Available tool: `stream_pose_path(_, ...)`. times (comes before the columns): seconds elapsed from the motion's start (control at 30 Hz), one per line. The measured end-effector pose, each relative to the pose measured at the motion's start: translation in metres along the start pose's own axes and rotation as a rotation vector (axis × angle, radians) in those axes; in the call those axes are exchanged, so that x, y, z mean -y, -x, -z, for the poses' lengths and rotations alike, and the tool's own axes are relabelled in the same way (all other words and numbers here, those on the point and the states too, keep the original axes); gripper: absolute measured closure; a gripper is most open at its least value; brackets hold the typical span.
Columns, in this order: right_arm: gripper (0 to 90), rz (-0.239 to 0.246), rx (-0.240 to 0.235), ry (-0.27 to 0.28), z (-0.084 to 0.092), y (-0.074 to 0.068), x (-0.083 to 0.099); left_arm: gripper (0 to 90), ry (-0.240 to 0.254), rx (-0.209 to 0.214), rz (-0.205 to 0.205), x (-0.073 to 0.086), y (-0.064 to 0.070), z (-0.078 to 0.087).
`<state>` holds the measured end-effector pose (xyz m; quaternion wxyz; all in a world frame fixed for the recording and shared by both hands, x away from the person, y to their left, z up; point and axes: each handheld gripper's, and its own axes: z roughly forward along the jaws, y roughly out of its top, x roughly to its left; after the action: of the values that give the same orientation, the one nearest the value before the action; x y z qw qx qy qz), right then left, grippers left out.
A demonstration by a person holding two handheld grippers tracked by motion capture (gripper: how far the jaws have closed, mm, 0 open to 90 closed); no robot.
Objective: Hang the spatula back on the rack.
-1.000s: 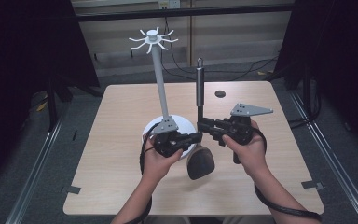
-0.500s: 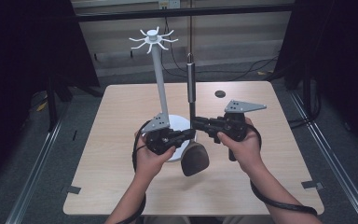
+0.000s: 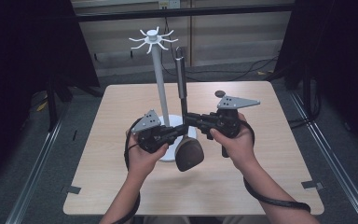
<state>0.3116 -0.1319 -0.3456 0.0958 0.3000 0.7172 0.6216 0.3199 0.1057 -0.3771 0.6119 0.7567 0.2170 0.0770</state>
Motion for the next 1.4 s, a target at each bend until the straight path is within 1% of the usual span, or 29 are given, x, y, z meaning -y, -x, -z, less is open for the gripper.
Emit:
stream_pose_path(0.03,79.5,0.004,0.001,0.0,0.0,-0.001,-0.001,88.3,0.003,-0.008,-0.006,0.0,0.001,0.001)
stream_pose_path(0.07,79.5,0.004,0.001,0.0,0.0,-0.001,-0.001,88.3,0.009,-0.005,-0.007,0.001,0.001,0.002)
stream_pose_path(0.13,79.5,0.014,-0.001,-0.003,-0.001,-0.003,-0.001,88.3,0.008,-0.026,-0.018,0.001,0.002,0.004)
stream_pose_path(0.2,79.5,0.015,-0.005,-0.001,-0.002,-0.004,-0.001,88.3,0.015,-0.031,-0.024,0.002,0.002,0.005)
stream_pose_path(0.27,79.5,0.022,0.003,-0.005,-0.005,-0.005,-0.002,88.3,0.017,-0.034,-0.017,0.003,0.001,0.006)
stream_pose_path(0.37,79.4,0.02,0.005,-0.008,-0.007,-0.005,-0.003,88.3,0.024,-0.051,-0.017,0.004,0.0,0.007)
stream_pose_path(0.4,79.4,0.022,0.007,-0.007,-0.008,-0.005,-0.003,88.3,0.028,-0.047,-0.019,0.004,-0.001,0.008)
stream_pose_path(0.47,79.3,0.025,0.01,-0.006,-0.009,-0.006,-0.004,88.3,0.03,-0.059,-0.019,0.003,-0.001,0.008)
stream_pose_path(0.5,79.3,0.026,0.012,-0.004,-0.011,-0.006,-0.006,88.2,0.036,-0.052,-0.015,0.003,-0.002,0.009)
stream_pose_path(0.53,79.3,0.026,0.012,-0.004,-0.011,-0.006,-0.006,88.2,0.038,-0.056,-0.011,0.003,-0.003,0.009)
stream_pose_path(0.57,79.3,0.03,0.016,-0.006,-0.012,-0.007,-0.006,88.3,0.035,-0.062,-0.009,0.003,-0.004,0.009)
stream_pose_path(0.67,79.4,0.037,0.033,-0.015,-0.015,-0.007,-0.008,88.2,0.035,-0.06,-0.001,0.003,-0.006,0.009)
stream_pose_path(0.7,79.4,0.037,0.033,-0.015,-0.015,-0.007,-0.008,88.2,0.034,-0.068,-0.002,0.004,-0.006,0.009)
stream_pose_path(0.73,79.3,0.038,0.033,-0.015,-0.016,-0.007,-0.007,88.2,0.036,-0.068,0.003,0.004,-0.006,0.009)
stream_pose_path(0.77,79.3,0.038,0.033,-0.014,-0.016,-0.006,-0.007,88.2,0.033,-0.064,-0.002,0.004,-0.007,0.009)
stream_pose_path(0.93,79.2,0.04,0.045,-0.021,-0.019,-0.005,-0.005,88.2,0.028,-0.077,0.004,0.007,-0.009,0.007)
stream_pose_path(0.97,79.2,0.04,0.045,-0.021,-0.019,-0.005,-0.005,88.2,0.033,-0.07,0.006,0.007,-0.009,0.007)
stream_pose_path(1.0,79.2,0.041,0.044,-0.022,-0.02,-0.005,-0.005,88.2,0.032,-0.075,0.003,0.007,-0.01,0.007)
stream_pose_path(1.03,79.4,0.042,0.048,-0.023,-0.02,-0.005,-0.005,88.2,0.031,-0.075,0.002,0.007,-0.01,0.007)
stream_pose_path(1.1,79.0,0.039,0.05,-0.022,-0.019,-0.004,-0.004,88.2,0.027,-0.091,-0.004,0.007,-0.011,0.007)
stream_pose_path(1.17,78.0,0.044,0.059,-0.023,-0.017,-0.003,-0.003,88.2,0.023,-0.091,-0.001,0.008,-0.012,0.008)
stream_pose_path(1.27,77.2,0.044,0.059,-0.021,-0.014,-0.002,-0.001,88.2,0.026,-0.094,-0.005,0.008,-0.014,0.009)
stream_pose_path(1.37,75.4,0.038,0.069,-0.027,-0.009,0.002,0.003,88.1,0.023,-0.098,-0.009,0.008,-0.016,0.009)
stream_pose_path(1.4,73.1,0.034,0.077,-0.032,-0.006,0.005,0.007,88.1,0.019,-0.11,-0.009,0.008,-0.015,0.009)
